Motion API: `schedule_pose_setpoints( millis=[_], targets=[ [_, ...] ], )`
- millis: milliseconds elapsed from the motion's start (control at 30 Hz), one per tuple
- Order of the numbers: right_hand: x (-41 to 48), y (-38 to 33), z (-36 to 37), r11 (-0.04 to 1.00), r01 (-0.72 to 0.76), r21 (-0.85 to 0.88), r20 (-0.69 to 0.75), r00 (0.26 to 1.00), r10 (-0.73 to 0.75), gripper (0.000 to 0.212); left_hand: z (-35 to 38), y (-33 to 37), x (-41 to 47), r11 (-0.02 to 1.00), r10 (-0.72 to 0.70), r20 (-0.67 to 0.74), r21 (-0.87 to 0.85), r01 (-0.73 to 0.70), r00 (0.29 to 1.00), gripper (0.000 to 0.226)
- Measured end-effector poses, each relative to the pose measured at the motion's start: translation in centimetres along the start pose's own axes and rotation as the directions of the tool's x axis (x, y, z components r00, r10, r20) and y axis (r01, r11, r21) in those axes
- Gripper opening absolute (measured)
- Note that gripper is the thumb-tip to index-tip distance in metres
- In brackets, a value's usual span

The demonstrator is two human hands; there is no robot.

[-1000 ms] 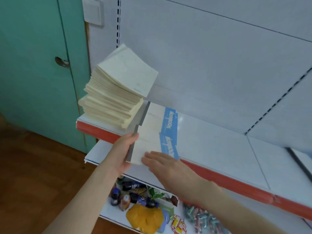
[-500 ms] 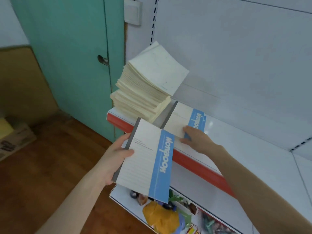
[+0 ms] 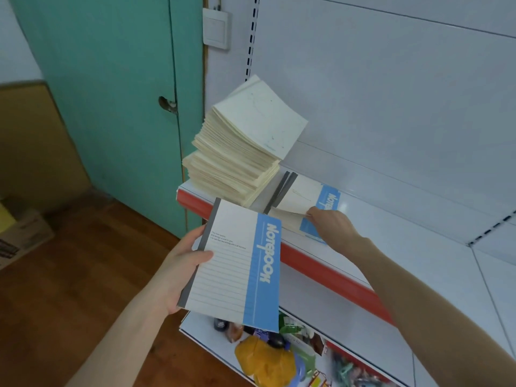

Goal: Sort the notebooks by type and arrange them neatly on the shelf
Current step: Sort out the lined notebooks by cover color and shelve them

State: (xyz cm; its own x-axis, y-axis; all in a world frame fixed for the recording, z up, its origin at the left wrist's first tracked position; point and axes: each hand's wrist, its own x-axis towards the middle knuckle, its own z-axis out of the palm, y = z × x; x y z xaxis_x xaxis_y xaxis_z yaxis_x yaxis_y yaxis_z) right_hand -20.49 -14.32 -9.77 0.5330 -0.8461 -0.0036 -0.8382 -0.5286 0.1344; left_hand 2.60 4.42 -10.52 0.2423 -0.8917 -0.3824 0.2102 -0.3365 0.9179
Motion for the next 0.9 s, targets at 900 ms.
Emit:
schedule_pose_setpoints(
  millis=[900],
  targets=[
    [-0.8,-0.5,-0.7,0.923,-0.157,0.352,0.212,0.974,0.085,0.053,0.8,-0.6,-0.3,0.998,-0.033,-0.045,-0.049,0.031,0.998,0.036]
  ],
)
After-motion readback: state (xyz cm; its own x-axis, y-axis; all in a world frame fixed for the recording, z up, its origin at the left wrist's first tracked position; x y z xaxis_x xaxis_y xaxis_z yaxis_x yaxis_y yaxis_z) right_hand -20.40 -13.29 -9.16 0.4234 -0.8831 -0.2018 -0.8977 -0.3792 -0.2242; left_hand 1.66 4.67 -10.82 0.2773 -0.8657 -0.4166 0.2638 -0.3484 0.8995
